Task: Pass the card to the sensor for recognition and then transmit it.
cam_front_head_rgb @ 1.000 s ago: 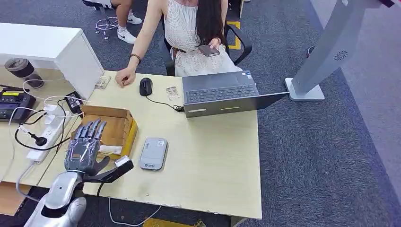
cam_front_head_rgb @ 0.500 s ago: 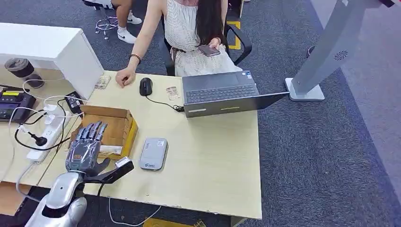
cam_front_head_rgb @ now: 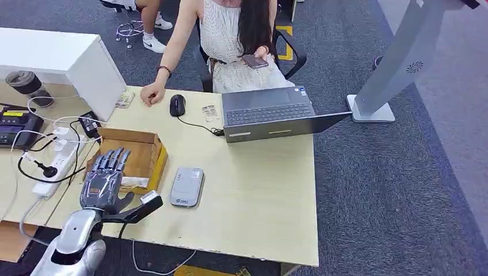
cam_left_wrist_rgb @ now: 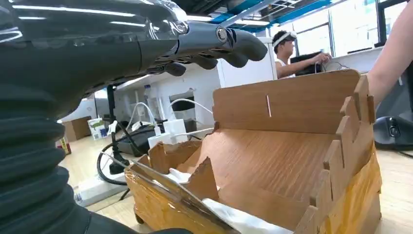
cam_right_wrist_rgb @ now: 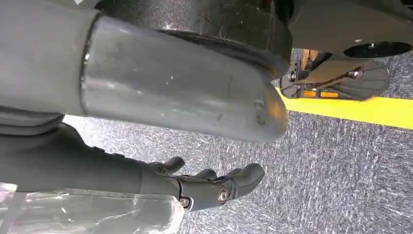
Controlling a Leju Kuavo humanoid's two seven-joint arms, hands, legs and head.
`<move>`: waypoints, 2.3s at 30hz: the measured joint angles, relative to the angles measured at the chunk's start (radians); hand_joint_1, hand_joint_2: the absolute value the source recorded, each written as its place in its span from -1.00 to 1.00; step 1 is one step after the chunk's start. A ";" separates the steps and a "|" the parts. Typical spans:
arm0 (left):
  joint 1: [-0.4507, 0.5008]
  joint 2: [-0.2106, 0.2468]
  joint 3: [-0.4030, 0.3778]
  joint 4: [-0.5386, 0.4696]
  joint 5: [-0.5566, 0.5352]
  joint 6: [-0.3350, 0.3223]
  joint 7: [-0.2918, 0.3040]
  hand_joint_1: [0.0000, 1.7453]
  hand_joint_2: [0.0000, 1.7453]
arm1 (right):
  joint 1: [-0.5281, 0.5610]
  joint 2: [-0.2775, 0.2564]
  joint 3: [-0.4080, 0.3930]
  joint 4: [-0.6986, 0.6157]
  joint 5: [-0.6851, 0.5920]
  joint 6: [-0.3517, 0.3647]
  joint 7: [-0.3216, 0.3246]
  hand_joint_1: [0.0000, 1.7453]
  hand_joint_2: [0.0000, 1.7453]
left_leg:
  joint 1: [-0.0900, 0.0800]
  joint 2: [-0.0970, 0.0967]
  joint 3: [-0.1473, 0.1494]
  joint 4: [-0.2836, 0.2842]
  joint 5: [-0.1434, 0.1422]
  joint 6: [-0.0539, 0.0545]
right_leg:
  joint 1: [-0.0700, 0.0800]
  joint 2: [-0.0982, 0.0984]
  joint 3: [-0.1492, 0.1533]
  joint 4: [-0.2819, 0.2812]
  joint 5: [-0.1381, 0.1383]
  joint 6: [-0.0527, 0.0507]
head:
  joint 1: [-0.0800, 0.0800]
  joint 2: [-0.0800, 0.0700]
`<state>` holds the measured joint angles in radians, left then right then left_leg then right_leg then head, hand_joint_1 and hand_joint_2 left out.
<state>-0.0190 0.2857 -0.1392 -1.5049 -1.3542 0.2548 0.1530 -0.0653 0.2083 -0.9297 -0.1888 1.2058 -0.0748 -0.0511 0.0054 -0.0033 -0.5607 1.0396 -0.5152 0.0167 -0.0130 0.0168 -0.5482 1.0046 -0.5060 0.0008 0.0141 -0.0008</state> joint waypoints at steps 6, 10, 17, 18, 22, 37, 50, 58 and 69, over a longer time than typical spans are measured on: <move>0.000 0.000 0.000 0.001 0.000 0.001 -0.002 1.00 1.00 | 0.000 0.000 0.000 0.000 0.000 -0.001 0.002 -1.00 -1.00 | 0.000 0.000 0.000 0.000 0.000 0.000 | 0.000 0.000 0.000 0.000 0.000 0.000 | 0.000 0.000; 0.000 0.000 0.000 0.001 0.000 0.001 -0.002 1.00 1.00 | 0.000 0.000 0.000 0.000 0.000 -0.001 0.002 -1.00 -1.00 | 0.000 0.000 0.000 0.000 0.000 0.000 | 0.000 0.000 0.000 0.000 0.000 0.000 | 0.000 0.000; 0.000 0.000 0.000 0.003 0.039 -0.035 -0.026 1.00 1.00 | 0.000 0.000 0.000 0.000 0.000 0.003 -0.001 -1.00 -1.00 | 0.000 0.000 0.000 0.000 0.000 0.000 | 0.000 0.000 0.000 0.000 0.000 0.000 | 0.000 0.000; -0.001 0.000 0.000 0.003 0.039 -0.036 -0.027 1.00 1.00 | 0.000 0.000 0.000 0.000 0.000 0.003 -0.001 -1.00 -1.00 | 0.000 0.000 0.000 0.000 0.000 0.000 | 0.000 0.000 0.000 0.000 0.000 0.000 | 0.000 0.000; -0.006 0.000 0.000 0.005 0.043 -0.037 -0.028 1.00 1.00 | 0.000 0.000 0.000 0.000 0.000 0.003 -0.001 -1.00 -1.00 | 0.000 0.000 0.000 0.000 0.000 0.000 | 0.000 0.000 0.000 0.000 0.000 0.000 | 0.000 0.000; -0.007 -0.001 0.000 0.007 0.048 -0.039 -0.028 1.00 1.00 | 0.000 0.000 0.000 0.000 0.000 0.003 -0.002 -1.00 -1.00 | 0.000 0.000 0.000 0.000 0.000 0.000 | 0.000 0.000 0.000 0.000 0.000 0.000 | 0.000 0.000; -0.030 -0.020 0.000 0.026 0.030 0.067 -0.033 1.00 1.00 | -0.001 0.000 0.000 0.000 0.007 0.003 -0.002 -1.00 -1.00 | 0.000 0.000 0.000 0.000 0.000 0.000 | 0.000 0.000 0.000 0.000 0.000 0.000 | 0.000 0.000; -0.093 -0.031 0.000 0.053 0.026 0.081 -0.037 1.00 1.00 | -0.002 0.000 0.002 0.000 0.018 0.004 -0.002 -1.00 -1.00 | 0.000 0.000 0.000 0.000 0.000 0.000 | 0.000 0.000 0.000 0.000 0.000 0.000 | 0.000 0.000; -0.103 -0.042 0.000 0.073 0.026 0.092 -0.037 1.00 1.00 | -0.003 0.000 0.002 0.000 0.018 0.003 0.000 -1.00 -1.00 | 0.000 0.000 0.000 0.000 0.000 0.000 | 0.000 0.000 0.000 0.000 0.000 0.000 | 0.000 0.000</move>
<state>-0.1217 0.2434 -0.1392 -1.4317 -1.3287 0.3471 0.1156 -0.0678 0.2079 -0.9277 -0.1888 1.2242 -0.0721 -0.0515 0.0055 -0.0031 -0.5609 1.0396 -0.5153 0.0167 -0.0130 0.0169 -0.5486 1.0046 -0.5060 0.0008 0.0137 -0.0008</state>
